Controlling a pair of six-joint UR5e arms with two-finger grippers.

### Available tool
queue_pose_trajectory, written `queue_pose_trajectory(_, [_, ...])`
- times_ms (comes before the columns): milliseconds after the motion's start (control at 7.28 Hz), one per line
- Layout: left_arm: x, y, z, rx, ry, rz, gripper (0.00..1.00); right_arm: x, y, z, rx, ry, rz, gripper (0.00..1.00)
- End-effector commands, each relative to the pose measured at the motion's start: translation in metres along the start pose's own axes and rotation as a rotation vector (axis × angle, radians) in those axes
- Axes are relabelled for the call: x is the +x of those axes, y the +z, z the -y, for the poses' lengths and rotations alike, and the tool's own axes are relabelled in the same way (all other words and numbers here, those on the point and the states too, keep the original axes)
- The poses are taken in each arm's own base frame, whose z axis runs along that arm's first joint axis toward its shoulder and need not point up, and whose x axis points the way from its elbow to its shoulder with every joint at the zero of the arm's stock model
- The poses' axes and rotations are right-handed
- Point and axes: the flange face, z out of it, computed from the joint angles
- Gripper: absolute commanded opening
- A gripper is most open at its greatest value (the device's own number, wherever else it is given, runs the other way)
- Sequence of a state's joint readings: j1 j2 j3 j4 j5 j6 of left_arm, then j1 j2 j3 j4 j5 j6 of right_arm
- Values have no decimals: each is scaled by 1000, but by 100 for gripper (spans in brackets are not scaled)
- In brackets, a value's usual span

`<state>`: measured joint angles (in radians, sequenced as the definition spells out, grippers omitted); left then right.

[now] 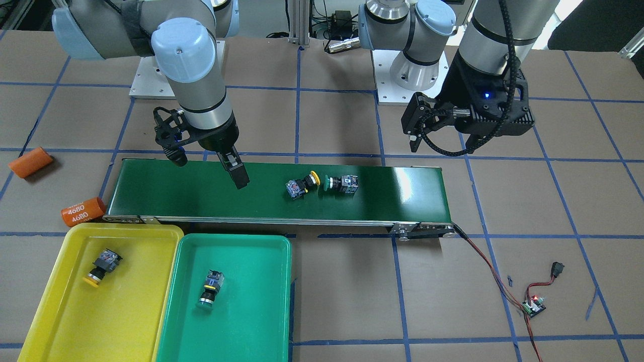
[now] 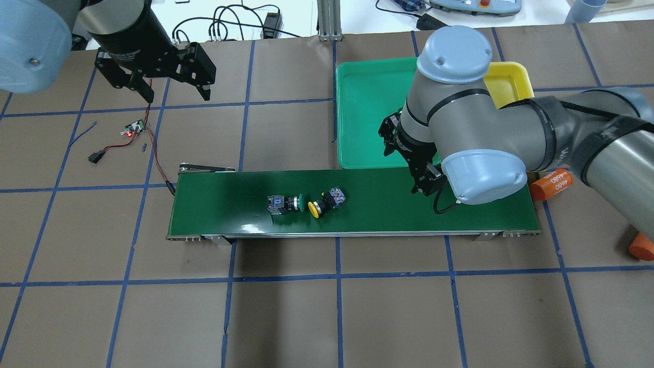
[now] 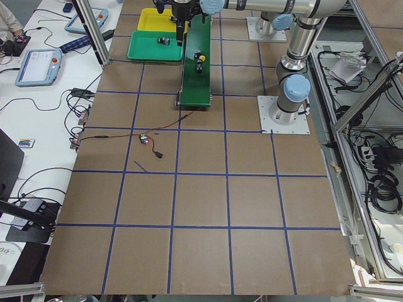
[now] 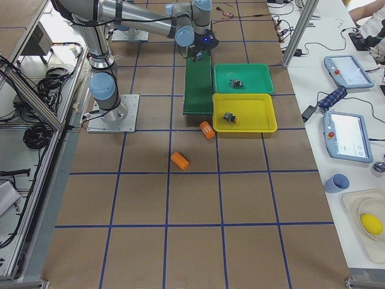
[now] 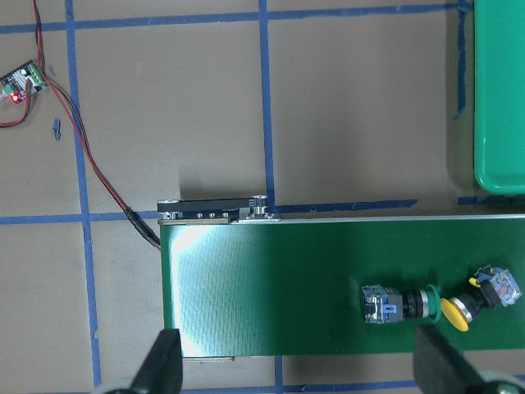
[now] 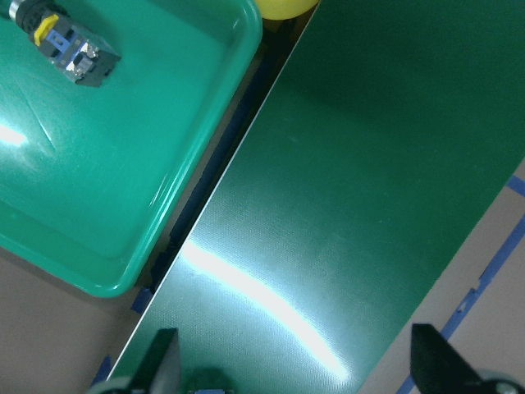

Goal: Sort buttons by color to trays
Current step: 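Grasp the yellow button on the belt with the right gripper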

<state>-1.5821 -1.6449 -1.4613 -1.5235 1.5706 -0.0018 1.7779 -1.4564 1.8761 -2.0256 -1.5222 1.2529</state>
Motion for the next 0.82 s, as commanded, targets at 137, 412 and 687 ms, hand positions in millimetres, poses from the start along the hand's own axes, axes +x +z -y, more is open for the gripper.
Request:
queue_pose_trajectory(137, [-1, -1, 4, 2, -3, -4, 100, 2, 24, -17, -15, 24, -35, 100])
queue_pose_trajectory(412, [0, -2, 3, 5, -3, -9, 100, -4, 42, -33, 6, -8, 22, 100])
queue_pose_trajectory(687, [-2, -2, 2, 9, -6, -7, 100, -10, 56, -48, 10, 20, 48, 100])
